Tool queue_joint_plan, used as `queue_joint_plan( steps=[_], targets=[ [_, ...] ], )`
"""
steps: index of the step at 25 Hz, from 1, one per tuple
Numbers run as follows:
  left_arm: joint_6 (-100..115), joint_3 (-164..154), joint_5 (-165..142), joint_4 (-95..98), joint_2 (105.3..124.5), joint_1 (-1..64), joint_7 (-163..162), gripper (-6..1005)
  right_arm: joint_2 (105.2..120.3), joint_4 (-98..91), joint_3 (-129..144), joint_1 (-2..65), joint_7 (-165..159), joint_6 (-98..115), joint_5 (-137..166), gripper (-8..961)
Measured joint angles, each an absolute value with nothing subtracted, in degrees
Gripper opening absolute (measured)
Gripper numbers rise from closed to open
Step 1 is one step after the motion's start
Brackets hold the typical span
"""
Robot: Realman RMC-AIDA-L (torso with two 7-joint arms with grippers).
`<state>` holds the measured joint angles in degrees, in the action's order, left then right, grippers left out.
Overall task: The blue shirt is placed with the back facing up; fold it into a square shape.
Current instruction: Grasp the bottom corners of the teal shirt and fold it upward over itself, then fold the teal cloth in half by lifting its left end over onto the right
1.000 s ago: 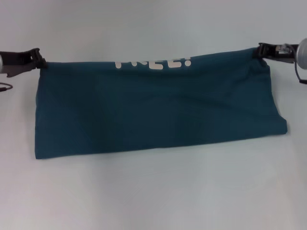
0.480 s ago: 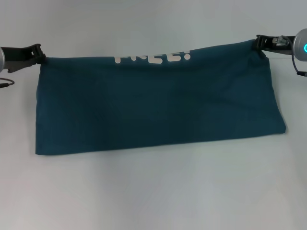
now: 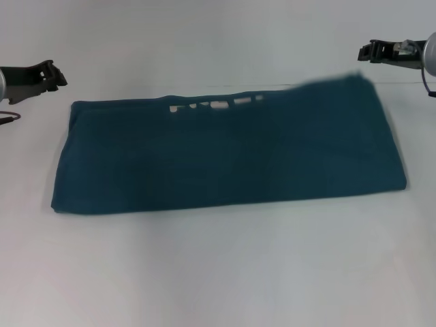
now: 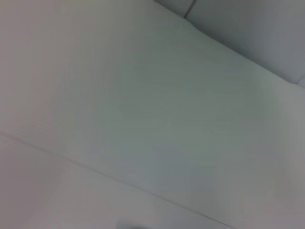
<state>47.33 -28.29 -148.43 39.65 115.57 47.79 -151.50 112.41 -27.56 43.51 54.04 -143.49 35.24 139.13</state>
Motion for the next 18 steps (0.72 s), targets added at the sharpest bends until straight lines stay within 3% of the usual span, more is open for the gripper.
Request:
queue_joint_plan(
  steps=[3, 6, 9, 12, 18],
  targets=[
    [47.67, -28.10, -147.53, 40.05, 115.63, 47.02, -152.56, 107, 111.16, -27.79, 43.42, 54.03, -143.92, 37.48, 139.10, 244],
    [49.55, -28.31, -144.90, 40.95, 115.77, 45.84, -152.66, 283, 109.62, -29.20, 42.44, 53.16, -144.66, 41.43, 138.42, 366],
    [53.87, -28.42, -140.32, 43.60, 116.35, 43.53, -151.13, 355, 108.66, -32.78, 39.82, 49.83, -144.96, 48.67, 135.40, 494],
    [61.55, -28.29, -132.13, 46.87, 116.95, 39.45, -146.96, 428, 108.43, -35.50, 37.52, 44.66, -140.69, 58.18, 127.34, 627],
    [77.07, -27.65, -118.21, 47.60, 116.32, 29.37, -145.75, 568, 109.26, -35.51, 34.85, 31.36, -129.12, 77.10, 107.42, 658]
  ],
)
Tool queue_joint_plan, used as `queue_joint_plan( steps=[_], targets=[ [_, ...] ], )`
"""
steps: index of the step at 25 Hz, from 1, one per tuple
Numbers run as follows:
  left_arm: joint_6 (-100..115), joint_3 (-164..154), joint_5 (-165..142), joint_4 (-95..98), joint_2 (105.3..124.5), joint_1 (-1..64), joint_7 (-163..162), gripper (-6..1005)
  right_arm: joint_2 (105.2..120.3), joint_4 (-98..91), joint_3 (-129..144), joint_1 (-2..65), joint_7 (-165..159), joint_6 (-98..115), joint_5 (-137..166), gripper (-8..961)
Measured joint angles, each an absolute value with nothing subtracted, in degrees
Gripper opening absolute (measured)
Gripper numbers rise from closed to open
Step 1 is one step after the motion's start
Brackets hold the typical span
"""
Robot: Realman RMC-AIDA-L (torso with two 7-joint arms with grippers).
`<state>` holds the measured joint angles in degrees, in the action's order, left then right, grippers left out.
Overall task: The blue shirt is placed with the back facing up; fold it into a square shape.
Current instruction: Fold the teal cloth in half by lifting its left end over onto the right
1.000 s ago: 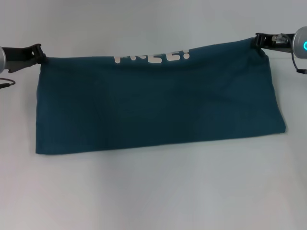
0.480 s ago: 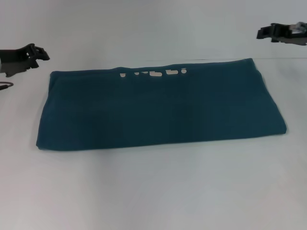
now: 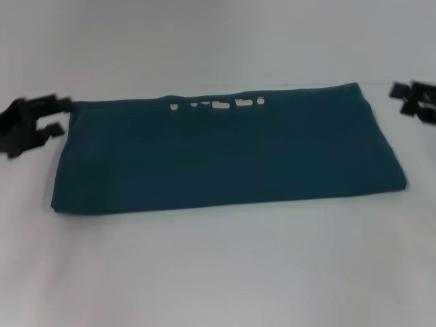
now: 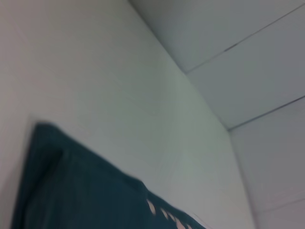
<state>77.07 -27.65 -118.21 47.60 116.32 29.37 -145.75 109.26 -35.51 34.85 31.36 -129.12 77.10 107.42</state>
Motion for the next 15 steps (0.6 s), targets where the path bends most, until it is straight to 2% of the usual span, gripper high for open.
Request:
queue_joint_plan(
  steps=[3, 6, 15],
  targets=[
    [82.20, -24.25, -117.38, 47.39, 117.24, 24.44, -148.18, 633, 110.08, -34.11, 34.05, 26.25, -125.96, 83.11, 102.89, 673],
    [83.17, -22.53, -117.42, 46.72, 117.81, 22.48, -148.87, 633, 110.33, -32.46, 33.60, 23.40, -123.97, 86.44, 101.96, 683],
    [81.39, -19.08, -117.93, 42.11, 119.36, 18.89, -152.01, 632, 110.45, -30.10, 33.97, 21.77, -120.01, 87.82, 102.24, 681]
  ],
)
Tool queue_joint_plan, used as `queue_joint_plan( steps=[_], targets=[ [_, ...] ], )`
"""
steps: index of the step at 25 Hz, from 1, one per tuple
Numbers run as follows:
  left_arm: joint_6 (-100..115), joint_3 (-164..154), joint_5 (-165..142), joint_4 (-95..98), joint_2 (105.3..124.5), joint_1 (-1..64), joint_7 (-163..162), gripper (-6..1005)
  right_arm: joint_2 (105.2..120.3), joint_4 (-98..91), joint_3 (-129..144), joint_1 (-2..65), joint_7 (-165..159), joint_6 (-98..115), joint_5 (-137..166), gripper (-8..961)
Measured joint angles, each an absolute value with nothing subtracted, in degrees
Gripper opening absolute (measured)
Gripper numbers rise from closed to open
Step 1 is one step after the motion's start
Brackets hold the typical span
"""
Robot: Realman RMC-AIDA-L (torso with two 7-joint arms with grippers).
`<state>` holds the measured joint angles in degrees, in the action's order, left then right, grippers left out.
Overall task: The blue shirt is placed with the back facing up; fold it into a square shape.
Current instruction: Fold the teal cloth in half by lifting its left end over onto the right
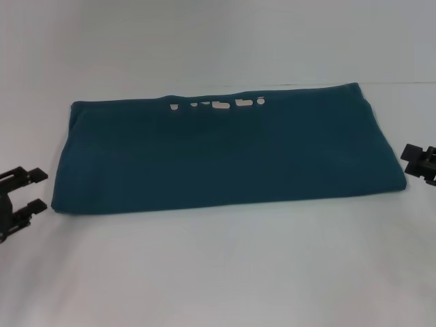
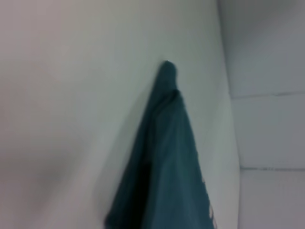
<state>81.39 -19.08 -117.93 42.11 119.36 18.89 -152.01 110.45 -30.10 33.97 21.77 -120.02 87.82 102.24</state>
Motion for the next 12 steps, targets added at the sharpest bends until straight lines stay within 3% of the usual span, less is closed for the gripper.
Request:
queue_joint_plan(
  steps=[12],
  targets=[
    [72.67, -20.57, -120.05, 36.85, 119.99, 20.91, -155.85, 633, 110.56, -28.75, 33.47, 22.31, -118.83, 86.47, 102.71, 682]
  ],
)
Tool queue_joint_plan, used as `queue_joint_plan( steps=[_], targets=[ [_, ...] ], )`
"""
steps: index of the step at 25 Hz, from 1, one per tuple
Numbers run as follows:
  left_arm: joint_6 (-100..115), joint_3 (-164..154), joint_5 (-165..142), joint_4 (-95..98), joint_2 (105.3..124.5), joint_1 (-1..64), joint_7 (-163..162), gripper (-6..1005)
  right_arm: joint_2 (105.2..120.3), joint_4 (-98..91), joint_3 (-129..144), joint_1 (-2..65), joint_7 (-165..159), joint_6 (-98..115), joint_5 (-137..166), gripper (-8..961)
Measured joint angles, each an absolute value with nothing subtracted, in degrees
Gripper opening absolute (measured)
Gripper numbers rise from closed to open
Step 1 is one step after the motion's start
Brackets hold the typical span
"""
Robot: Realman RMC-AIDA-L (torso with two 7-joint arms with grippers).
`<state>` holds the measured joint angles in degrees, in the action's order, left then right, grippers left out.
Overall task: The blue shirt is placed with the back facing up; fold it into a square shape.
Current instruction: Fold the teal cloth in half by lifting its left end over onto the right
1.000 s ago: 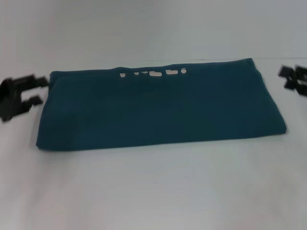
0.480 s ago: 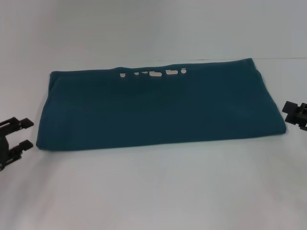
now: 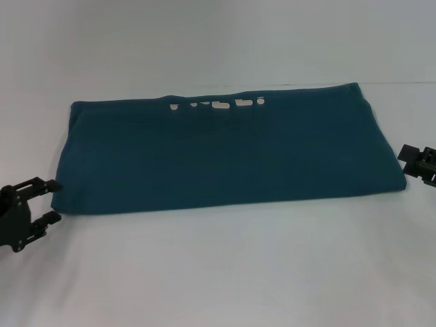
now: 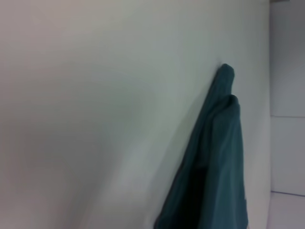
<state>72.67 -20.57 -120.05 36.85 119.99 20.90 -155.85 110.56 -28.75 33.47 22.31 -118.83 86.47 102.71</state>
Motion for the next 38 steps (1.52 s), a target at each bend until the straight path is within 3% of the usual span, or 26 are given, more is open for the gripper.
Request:
queue_joint_plan(
  steps=[38],
  targets=[
    [64.18, -21.99, -120.23, 31.33, 119.88, 25.20, -156.94, 633, 110.39, -28.65, 32.69, 21.69, -119.36, 85.20, 102.58, 683]
  ],
)
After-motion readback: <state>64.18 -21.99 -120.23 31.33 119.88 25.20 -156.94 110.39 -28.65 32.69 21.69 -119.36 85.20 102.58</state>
